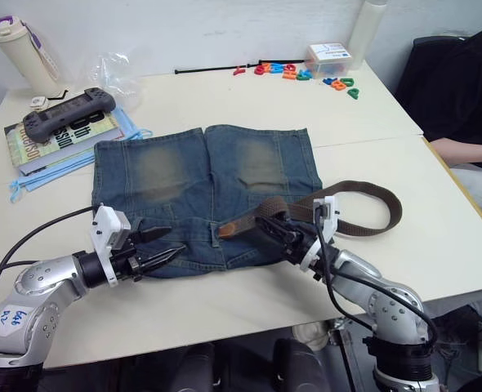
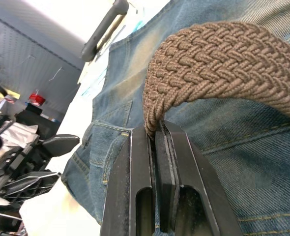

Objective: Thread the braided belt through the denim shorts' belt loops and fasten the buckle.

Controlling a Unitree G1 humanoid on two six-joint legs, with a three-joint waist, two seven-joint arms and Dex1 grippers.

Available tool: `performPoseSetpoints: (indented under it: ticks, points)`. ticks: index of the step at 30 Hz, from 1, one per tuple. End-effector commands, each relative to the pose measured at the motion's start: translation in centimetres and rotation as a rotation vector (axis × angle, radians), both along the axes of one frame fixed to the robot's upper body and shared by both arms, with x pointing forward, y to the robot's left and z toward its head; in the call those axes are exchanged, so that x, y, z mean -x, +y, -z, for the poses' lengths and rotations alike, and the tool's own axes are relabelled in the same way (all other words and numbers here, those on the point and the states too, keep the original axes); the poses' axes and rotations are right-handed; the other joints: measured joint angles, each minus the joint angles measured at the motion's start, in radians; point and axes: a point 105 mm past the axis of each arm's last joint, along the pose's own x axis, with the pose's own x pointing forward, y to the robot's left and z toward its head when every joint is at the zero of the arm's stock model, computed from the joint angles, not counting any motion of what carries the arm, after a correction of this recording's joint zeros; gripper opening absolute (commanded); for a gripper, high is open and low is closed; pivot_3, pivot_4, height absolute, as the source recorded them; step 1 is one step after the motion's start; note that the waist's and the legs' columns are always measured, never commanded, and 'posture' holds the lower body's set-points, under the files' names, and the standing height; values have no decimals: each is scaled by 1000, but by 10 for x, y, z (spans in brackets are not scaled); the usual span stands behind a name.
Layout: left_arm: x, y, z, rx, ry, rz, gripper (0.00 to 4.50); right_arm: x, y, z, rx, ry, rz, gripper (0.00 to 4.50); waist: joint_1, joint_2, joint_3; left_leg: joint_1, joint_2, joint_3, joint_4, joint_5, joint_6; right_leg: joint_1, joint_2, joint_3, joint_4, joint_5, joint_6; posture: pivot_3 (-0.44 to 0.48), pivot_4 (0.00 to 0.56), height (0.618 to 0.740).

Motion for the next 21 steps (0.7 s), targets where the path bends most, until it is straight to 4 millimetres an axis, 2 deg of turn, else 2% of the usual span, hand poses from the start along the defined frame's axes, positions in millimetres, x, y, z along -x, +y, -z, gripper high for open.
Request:
performPoseSetpoints:
  ticks: [1, 6, 10, 15, 18, 21]
  points:
    - [1, 7, -6, -19, -34, -12, 3097, 3, 0, -7, -41, -18, -23, 0, 0, 0, 0, 0, 0, 0, 0, 0, 0, 0, 0, 0, 0, 0, 0, 0, 150, 703]
    - [1, 6, -6, -19, -34, -11, 3097, 3, 1, -5, -47, 0, -36, 0, 0, 0, 0, 0, 0, 0, 0, 0, 0, 0, 0, 0, 0, 0, 0, 0, 150, 703]
    - [0, 6, -6, -20, -34, -9, 3097, -2, -11, 2, -50, 42, 3, 0, 0, 0, 0, 0, 0, 0, 0, 0, 0, 0, 0, 0, 0, 0, 0, 0, 150, 703]
    - [0, 5, -6, -19, -34, -8, 3097, -2, -20, 0, -65, 45, 8, 0, 1, 0, 0, 0, 0, 0, 0, 0, 0, 0, 0, 0, 0, 0, 0, 0, 150, 703]
    - [-1, 4, -6, -18, -35, -7, 3097, 0, -19, -3, -79, 39, -7, 0, 1, 0, 0, 0, 0, 0, 0, 0, 0, 0, 0, 0, 0, 0, 0, 0, 150, 703]
    - [-2, 4, -7, -19, -37, -5, 3097, 1, -10, -3, -70, 40, -19, 0, 2, 0, 0, 0, 0, 0, 0, 0, 0, 0, 0, 0, 0, 0, 0, 0, 150, 703]
